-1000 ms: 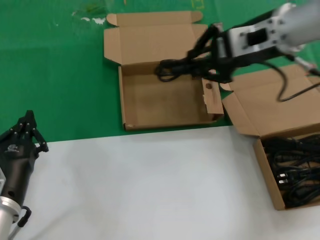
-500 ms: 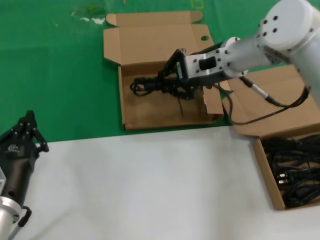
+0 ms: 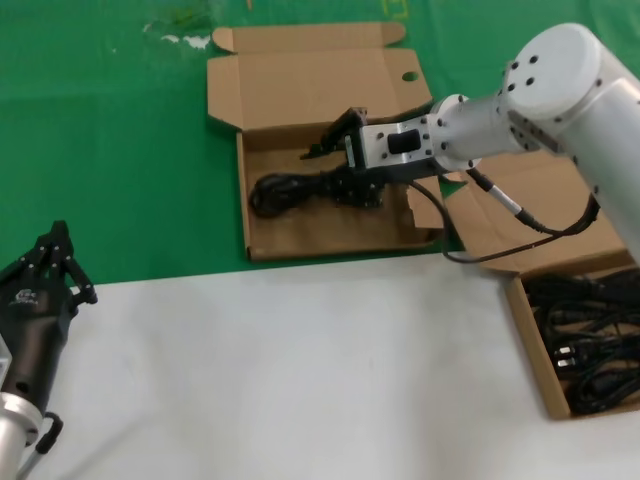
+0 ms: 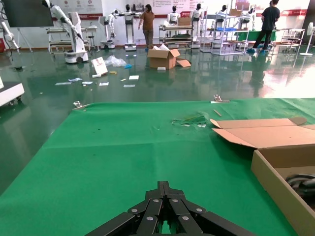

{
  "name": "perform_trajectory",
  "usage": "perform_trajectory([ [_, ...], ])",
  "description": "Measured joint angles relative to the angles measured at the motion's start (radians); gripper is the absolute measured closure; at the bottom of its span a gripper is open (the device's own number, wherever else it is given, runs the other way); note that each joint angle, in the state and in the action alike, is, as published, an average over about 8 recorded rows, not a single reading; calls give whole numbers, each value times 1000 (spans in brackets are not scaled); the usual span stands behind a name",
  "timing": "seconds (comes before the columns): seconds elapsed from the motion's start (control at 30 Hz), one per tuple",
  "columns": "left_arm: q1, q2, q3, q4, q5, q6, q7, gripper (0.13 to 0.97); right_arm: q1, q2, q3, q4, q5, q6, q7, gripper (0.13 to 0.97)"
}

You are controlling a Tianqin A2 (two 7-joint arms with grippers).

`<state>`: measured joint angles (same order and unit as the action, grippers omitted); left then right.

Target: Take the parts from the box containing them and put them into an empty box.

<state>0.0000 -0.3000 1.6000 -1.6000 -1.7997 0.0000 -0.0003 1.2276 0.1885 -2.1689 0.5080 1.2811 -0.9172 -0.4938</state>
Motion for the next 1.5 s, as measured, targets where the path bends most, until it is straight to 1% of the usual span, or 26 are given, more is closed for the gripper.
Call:
perform_trajectory([
  [0.07, 0, 0, 0, 0, 0, 0, 0, 957, -19, 21, 4, 57, 3, -2, 26, 797],
  [0.17, 0, 0, 0, 0, 0, 0, 0, 957, -61, 65, 15, 177, 14, -10, 77, 776],
  [0.43, 0, 0, 0, 0, 0, 0, 0, 957, -236, 215, 77, 561, 83, -23, 213, 630],
  [0.57, 0, 0, 0, 0, 0, 0, 0, 957, -348, 288, 115, 747, 100, 6, 295, 630],
  [0.7, 0, 0, 0, 0, 0, 0, 0, 956, -431, 335, 142, 871, 101, 35, 364, 528],
  [0.83, 0, 0, 0, 0, 0, 0, 0, 950, -468, 345, 156, 909, 108, 55, 391, 426],
  [0.87, 0, 0, 0, 0, 0, 0, 0, 948, -474, 344, 159, 911, 111, 62, 392, 426],
  [0.97, 0, 0, 0, 0, 0, 0, 0, 945, -495, 337, 170, 916, 122, 86, 394, 364],
  [1.13, 0, 0, 0, 0, 0, 0, 0, 900, -539, 323, 195, 926, 146, 136, 400, 261],
  [1.17, 0, 0, 0, 0, 0, 0, 0, 891, -549, 320, 200, 928, 152, 147, 401, 261],
  [1.27, 0, 0, 0, 0, 0, 0, 0, 873, -580, 310, 217, 936, 168, 182, 405, 224],
  [1.43, 0, 0, 0, 0, 0, 0, 0, 786, -631, 295, 245, 948, 196, 240, 413, 162],
  [1.5, 0, 0, 0, 0, 0, 0, 0, 751, -652, 288, 256, 953, 207, 264, 415, 158],
])
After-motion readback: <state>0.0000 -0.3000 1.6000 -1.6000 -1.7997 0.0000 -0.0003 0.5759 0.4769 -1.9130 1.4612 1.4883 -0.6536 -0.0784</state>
